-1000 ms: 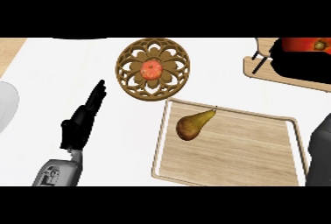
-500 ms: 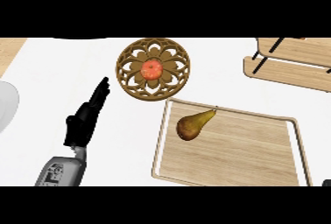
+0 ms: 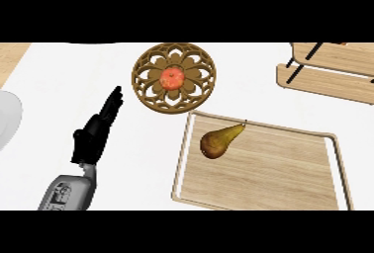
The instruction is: Pick the tomato from the tray and place it in the tiered shelf
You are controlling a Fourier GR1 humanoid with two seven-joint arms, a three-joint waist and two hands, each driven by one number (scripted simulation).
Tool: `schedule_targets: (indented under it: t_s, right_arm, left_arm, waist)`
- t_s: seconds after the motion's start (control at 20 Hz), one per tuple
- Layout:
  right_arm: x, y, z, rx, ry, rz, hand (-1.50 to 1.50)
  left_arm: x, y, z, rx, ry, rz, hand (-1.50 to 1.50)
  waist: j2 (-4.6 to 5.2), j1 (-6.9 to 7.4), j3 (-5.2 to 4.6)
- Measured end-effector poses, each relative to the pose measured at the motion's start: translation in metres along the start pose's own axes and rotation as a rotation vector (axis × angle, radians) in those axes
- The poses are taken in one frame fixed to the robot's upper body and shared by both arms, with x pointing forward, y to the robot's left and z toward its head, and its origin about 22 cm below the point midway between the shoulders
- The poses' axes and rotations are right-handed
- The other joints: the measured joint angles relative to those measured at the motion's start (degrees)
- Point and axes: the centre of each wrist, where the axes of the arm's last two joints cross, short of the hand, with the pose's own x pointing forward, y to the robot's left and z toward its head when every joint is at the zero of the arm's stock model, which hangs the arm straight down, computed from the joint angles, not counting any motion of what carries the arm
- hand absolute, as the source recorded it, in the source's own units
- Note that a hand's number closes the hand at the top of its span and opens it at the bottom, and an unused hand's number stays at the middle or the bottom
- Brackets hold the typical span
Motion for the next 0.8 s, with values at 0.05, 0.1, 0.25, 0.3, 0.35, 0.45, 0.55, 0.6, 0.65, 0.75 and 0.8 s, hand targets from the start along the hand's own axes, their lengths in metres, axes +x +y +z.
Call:
schedule_targets:
  t_s: [0.05,0.1,0.25,0.3,0.35,0.45,0.55,0.6,0.65,0.75,0.8]
  right_arm:
    - [-0.001,0.004,-0.005,-0.005,-0.005,0.011,1.50]
    - [-0.003,0.008,-0.009,-0.009,-0.009,0.017,1.50]
    - [-0.011,0.025,-0.015,-0.023,-0.015,0.049,1.50]
    - [-0.016,0.029,-0.018,-0.034,-0.020,0.063,1.50]
    - [-0.019,0.036,-0.021,-0.043,-0.030,0.083,1.50]
    - [-0.026,0.046,-0.024,-0.057,-0.070,0.111,1.50]
    - [-0.031,0.060,-0.030,-0.063,-0.096,0.114,1.50]
    - [-0.032,0.068,-0.030,-0.065,-0.098,0.108,1.50]
    - [-0.037,0.075,-0.032,-0.071,-0.100,0.110,1.50]
    - [-0.042,0.078,-0.043,-0.090,-0.081,0.093,1.50]
    - [-0.042,0.077,-0.045,-0.096,-0.072,0.033,1.50]
  left_arm:
    - [0.003,-0.002,-0.002,0.000,0.000,0.003,0.00]
    - [0.004,-0.004,-0.003,0.001,-0.002,-0.002,0.00]
    - [0.004,-0.002,0.001,-0.003,0.003,0.008,0.00]
    - [0.005,-0.004,0.001,-0.002,0.003,0.007,0.00]
    - [0.006,-0.005,0.001,-0.003,0.004,0.010,0.00]
    - [0.002,-0.005,0.002,-0.005,0.002,0.007,0.00]
    - [0.002,-0.003,-0.001,-0.011,-0.004,0.005,0.00]
    - [0.001,-0.002,-0.002,-0.009,-0.007,0.006,0.00]
    - [-0.002,-0.002,0.001,-0.006,-0.010,0.004,0.00]
    - [-0.001,-0.003,-0.002,-0.003,-0.009,0.002,0.00]
    - [0.000,-0.003,-0.005,-0.003,-0.008,0.005,0.00]
  waist:
    - [0.02,0.07,-0.01]
    - [0.03,0.06,-0.01]
    - [0.03,0.16,0.00]
    - [0.05,0.15,0.00]
    - [0.07,0.24,0.01]
    - [0.13,0.25,0.02]
    - [0.21,0.42,0.02]
    - [0.22,0.43,0.01]
    - [0.22,0.51,0.00]
    - [0.26,0.52,0.02]
    - [0.31,0.49,0.05]
